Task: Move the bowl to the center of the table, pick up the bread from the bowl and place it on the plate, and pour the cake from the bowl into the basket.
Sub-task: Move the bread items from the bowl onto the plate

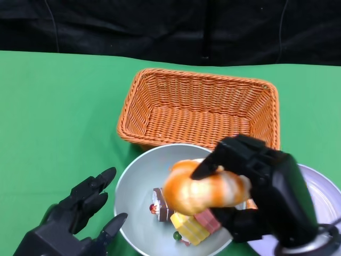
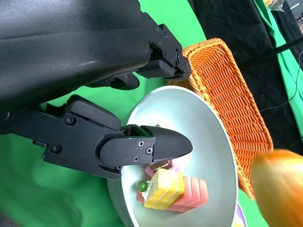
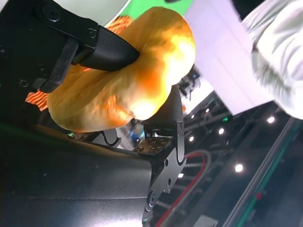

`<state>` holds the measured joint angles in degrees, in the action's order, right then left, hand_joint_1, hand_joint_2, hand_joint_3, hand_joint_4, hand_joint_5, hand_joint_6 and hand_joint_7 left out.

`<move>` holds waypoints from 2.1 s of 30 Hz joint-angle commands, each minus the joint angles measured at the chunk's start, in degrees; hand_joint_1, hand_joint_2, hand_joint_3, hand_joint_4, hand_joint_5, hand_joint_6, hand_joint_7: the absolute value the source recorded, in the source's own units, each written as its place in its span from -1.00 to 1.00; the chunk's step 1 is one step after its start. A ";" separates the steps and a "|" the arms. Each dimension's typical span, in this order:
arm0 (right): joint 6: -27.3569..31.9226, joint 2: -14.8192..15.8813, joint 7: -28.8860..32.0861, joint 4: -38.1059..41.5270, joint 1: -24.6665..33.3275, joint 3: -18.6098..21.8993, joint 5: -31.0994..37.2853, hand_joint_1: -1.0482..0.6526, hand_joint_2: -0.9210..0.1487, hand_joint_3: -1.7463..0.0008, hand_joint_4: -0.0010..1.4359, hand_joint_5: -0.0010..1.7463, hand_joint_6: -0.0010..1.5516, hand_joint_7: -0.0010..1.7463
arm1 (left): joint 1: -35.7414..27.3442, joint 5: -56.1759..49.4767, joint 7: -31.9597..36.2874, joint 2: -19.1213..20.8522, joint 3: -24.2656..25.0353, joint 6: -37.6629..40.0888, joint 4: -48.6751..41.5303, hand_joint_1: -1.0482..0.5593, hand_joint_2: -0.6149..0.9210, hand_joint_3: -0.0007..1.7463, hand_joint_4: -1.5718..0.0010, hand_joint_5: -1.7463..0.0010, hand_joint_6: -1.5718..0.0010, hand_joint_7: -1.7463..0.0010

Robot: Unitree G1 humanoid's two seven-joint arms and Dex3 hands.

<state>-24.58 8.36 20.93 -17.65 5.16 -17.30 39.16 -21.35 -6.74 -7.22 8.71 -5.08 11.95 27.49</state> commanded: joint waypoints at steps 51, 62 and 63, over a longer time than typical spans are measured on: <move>33.65 7.45 -35.70 -5.55 10.44 10.28 15.39 -0.25 -0.93 0.92 -0.62 -0.87 -0.70 -0.98 | -0.15 2.79 -2.70 2.22 0.69 1.18 0.94 -0.51 1.00 -0.47 0.60 0.75 0.54 1.00; 36.52 9.68 -47.33 -17.38 14.73 8.62 13.39 -0.61 -1.00 0.90 -0.82 -0.98 -0.79 -0.99 | -0.03 3.48 -2.96 2.30 1.09 1.23 0.90 -0.50 1.00 -0.51 0.60 0.73 0.58 1.00; 36.61 9.72 -47.78 -18.47 15.20 8.75 13.26 -0.62 -1.00 0.88 -0.82 -0.98 -0.80 -0.99 | -0.02 3.58 -2.93 2.25 1.09 1.16 0.79 -0.49 1.00 -0.51 0.60 0.73 0.58 1.00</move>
<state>11.49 17.10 -25.89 -34.20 19.46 -9.10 53.05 -21.36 -3.46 -9.57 10.27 -4.55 12.99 27.91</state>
